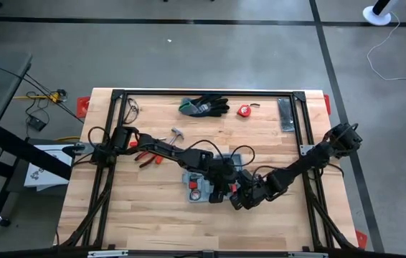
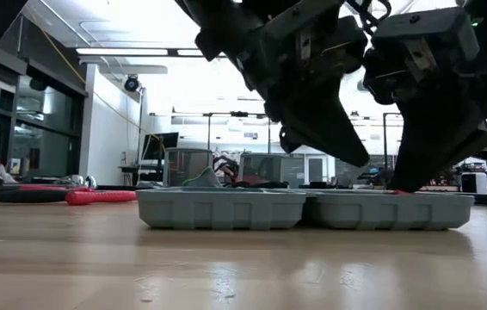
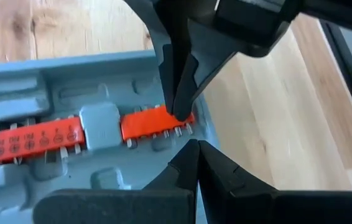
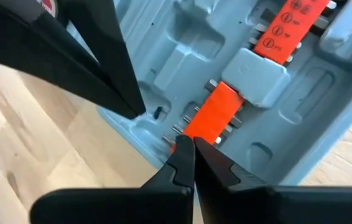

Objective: Prefit tool cases
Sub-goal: Put the screwdriver bit set into the gray tool case

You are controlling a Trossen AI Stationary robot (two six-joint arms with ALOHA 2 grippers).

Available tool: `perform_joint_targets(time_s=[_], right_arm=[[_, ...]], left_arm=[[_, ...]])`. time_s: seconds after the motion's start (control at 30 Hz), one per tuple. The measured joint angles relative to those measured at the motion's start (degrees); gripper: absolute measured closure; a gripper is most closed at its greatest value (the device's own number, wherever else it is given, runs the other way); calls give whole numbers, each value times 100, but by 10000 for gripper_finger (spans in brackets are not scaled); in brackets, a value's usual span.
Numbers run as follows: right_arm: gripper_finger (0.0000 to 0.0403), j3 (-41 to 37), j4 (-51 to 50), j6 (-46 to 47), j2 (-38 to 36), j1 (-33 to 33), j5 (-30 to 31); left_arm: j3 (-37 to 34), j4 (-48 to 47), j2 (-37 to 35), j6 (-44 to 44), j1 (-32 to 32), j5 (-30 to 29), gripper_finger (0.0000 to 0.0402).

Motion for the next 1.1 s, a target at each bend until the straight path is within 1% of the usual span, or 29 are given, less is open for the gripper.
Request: perform_joint_targets(time_s=[0.13,0.27,0.63,0.77,0.87,1.1], right_arm=[[403,13,207,-2,189,0,-176],[403,13,316,48,291,0,-224],[403,24,69,97,367,-8,-309],[403,1,190,245,233,68,-66],[403,-22,55,284,89,79,73],[403,-15,6,243,-55,-21,355]], left_arm=[[0,-118,0,23,-17,25,402],[-5,-141,0,24,-28,28,401],[-5,-146,2,63,-37,17,401],[-3,-167,2,73,-46,24,401],[0,-209,2,87,-48,24,401],[2,-248,2,19,-57,6,401]])
